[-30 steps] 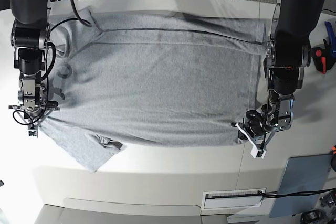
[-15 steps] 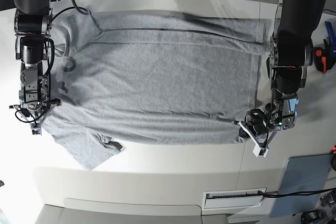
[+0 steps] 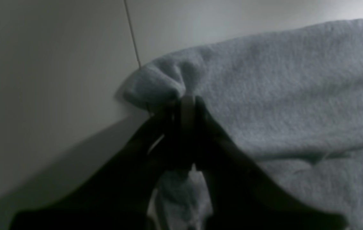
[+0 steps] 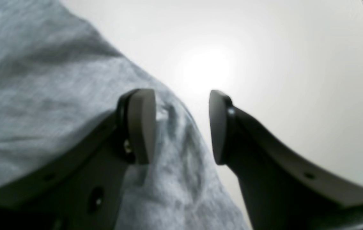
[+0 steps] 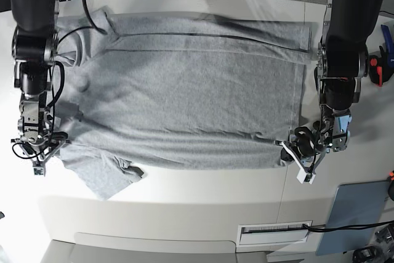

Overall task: Fold the T-shirt properly
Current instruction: 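Grasp the hem corners with the left and right grippers, then lift the hem with both grippers and fold it toward the collar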

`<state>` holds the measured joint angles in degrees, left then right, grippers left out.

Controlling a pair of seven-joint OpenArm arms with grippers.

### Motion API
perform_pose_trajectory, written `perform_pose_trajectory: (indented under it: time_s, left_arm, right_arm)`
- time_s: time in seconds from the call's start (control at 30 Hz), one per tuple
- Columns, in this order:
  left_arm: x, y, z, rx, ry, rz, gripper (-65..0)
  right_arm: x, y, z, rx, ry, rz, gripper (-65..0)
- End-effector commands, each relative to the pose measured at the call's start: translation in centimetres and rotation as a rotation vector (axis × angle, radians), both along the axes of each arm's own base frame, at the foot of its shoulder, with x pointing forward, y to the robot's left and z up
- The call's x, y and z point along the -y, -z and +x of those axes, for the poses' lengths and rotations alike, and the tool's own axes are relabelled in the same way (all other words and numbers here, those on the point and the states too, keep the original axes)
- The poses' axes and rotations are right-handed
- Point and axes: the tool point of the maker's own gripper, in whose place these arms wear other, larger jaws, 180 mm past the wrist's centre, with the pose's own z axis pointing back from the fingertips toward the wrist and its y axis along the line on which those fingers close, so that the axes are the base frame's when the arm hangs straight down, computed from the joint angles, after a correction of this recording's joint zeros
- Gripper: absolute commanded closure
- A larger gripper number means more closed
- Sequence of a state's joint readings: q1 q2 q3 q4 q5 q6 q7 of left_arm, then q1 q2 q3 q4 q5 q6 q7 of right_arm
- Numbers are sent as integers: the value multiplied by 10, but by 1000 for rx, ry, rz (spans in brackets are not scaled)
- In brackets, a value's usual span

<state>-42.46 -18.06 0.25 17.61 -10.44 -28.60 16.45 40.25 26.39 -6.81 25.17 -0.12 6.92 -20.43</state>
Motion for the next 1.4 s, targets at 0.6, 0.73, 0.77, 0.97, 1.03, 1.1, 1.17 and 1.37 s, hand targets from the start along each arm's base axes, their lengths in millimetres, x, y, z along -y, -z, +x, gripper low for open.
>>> perform_pose_trajectory:
  time_s: [0.6, 0.73, 0.77, 0.97, 1.03, 1.1, 1.17, 1.37]
  left_arm:
    - [-5, -2, 1, -21, 15, 35, 0]
    - [-6, -2, 1, -21, 15, 35, 0]
    - [-6, -2, 1, -21, 15, 35, 0]
    - [-5, -2, 1, -21, 15, 35, 0]
    - [-6, -2, 1, -21, 15, 35, 0]
    - [-6, -2, 1, -21, 15, 35, 0]
    - [-6, -2, 1, -21, 15, 35, 0]
    - [-5, -2, 1, -21, 15, 35, 0]
  right_arm:
    - [25, -4, -5, 37, 94, -2, -271]
    - [33, -7, -9, 38, 139, -33, -271]
    - [34, -6, -10, 37, 141, -34, -271]
    - [21, 15, -20, -26, 83, 14, -271]
    - [18, 25, -27, -46, 77, 19, -271]
    - [17, 32, -34, -62, 74, 22, -270]
    - [17, 38, -40, -78, 74, 22, -246]
    - [17, 43, -46, -104, 78, 26, -47]
